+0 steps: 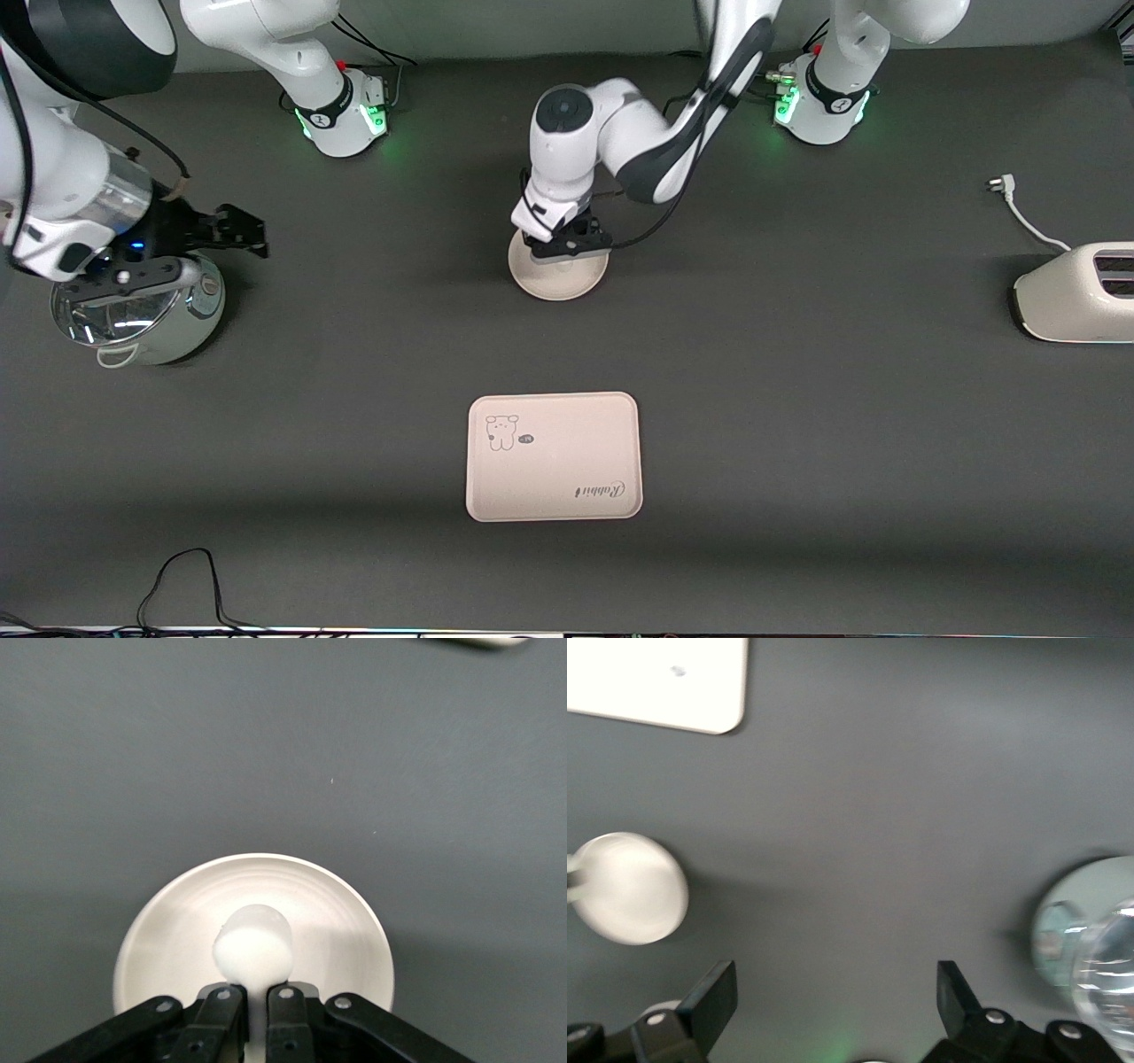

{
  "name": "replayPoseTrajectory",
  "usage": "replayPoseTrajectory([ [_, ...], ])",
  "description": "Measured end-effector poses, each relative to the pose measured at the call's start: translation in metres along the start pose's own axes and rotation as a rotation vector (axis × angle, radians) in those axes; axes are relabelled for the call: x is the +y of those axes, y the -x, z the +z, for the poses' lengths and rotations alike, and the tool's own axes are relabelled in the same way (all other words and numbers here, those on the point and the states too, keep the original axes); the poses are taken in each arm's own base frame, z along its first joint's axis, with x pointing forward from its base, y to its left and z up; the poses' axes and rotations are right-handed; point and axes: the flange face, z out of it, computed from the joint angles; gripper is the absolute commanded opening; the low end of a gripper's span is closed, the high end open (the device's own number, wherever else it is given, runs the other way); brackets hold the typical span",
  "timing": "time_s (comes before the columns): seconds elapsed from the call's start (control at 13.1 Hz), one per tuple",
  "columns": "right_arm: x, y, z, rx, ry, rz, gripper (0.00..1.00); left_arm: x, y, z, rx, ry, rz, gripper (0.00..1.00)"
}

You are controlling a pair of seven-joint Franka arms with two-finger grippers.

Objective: Place bun in plate and plate on tray
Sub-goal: 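Carry the bun with the left gripper and lower it onto the plate, then release the bun with the left gripper while the right gripper reaches the plate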

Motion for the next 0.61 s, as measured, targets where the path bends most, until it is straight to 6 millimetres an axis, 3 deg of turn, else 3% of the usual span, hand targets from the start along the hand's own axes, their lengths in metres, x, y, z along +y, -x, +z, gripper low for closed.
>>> replayPoseTrajectory([
  [0.15,-0.002,0.005,0.023,-0.043,-0.047,0.008,1.00,-0.006,-0.002,0.044,-0.004,-0.004,-0.006,0.14],
  [0.3,-0.009,0.006,0.046,-0.072,-0.051,0.004,1.00,-0.010,-0.001,0.060,-0.010,-0.023,-0.005,0.15],
  [0.38,-0.014,0.006,0.054,-0.079,-0.050,0.003,1.00,-0.008,0.003,0.060,-0.013,-0.029,0.003,0.27],
  [0.46,-0.019,0.006,0.063,-0.089,-0.059,0.007,1.00,-0.006,0.007,0.059,-0.016,-0.037,0.011,0.88],
  [0.53,-0.024,0.005,0.073,-0.102,-0.085,0.018,1.00,-0.004,0.013,0.059,-0.020,-0.044,0.020,1.00],
  [0.61,-0.027,0.003,0.082,-0.120,-0.107,0.029,1.00,-0.002,0.021,0.059,-0.025,-0.057,0.033,1.00],
])
